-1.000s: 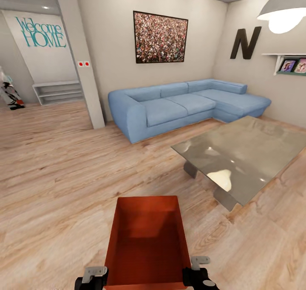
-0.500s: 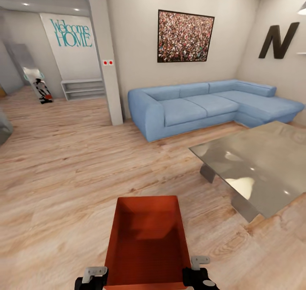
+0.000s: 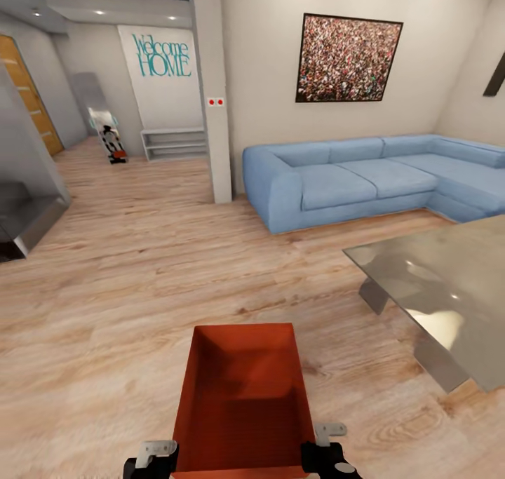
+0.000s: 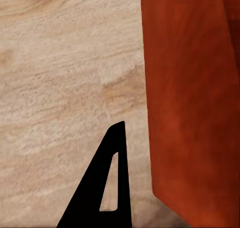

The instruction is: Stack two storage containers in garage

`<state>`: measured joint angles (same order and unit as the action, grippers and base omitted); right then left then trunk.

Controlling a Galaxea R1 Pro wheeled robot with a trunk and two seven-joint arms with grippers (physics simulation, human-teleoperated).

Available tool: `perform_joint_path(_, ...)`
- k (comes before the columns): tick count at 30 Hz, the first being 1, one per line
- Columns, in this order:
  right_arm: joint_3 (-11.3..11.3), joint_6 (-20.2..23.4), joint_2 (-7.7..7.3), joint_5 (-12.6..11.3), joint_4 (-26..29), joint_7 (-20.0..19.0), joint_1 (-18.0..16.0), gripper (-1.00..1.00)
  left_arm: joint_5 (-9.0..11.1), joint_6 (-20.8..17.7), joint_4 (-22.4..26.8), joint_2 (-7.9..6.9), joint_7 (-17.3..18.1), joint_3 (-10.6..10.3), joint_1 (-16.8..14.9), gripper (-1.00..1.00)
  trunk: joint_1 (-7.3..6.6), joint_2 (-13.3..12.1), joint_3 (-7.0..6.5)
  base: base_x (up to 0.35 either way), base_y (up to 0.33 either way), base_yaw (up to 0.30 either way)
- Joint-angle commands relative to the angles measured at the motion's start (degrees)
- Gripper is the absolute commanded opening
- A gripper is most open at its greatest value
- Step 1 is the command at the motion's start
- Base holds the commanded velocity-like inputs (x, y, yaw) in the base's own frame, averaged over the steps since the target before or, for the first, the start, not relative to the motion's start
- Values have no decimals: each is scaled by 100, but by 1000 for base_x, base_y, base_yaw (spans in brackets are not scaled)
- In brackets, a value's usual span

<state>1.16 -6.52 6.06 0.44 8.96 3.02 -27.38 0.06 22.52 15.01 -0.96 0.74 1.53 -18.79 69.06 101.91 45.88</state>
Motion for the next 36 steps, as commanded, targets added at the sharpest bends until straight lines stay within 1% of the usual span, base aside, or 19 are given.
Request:
perform_joint_path(1,-19,-16,1,9,1,32,-4,-100,15,18,-7,0,-4,41,-3,-100,-1,2,4,0,0,288)
perform_joint_path(36,-19,-16,1,9,1,32,-4,-100,16,19,-7,0,-4,40,-3,-100,-1,2,4,0,0,288)
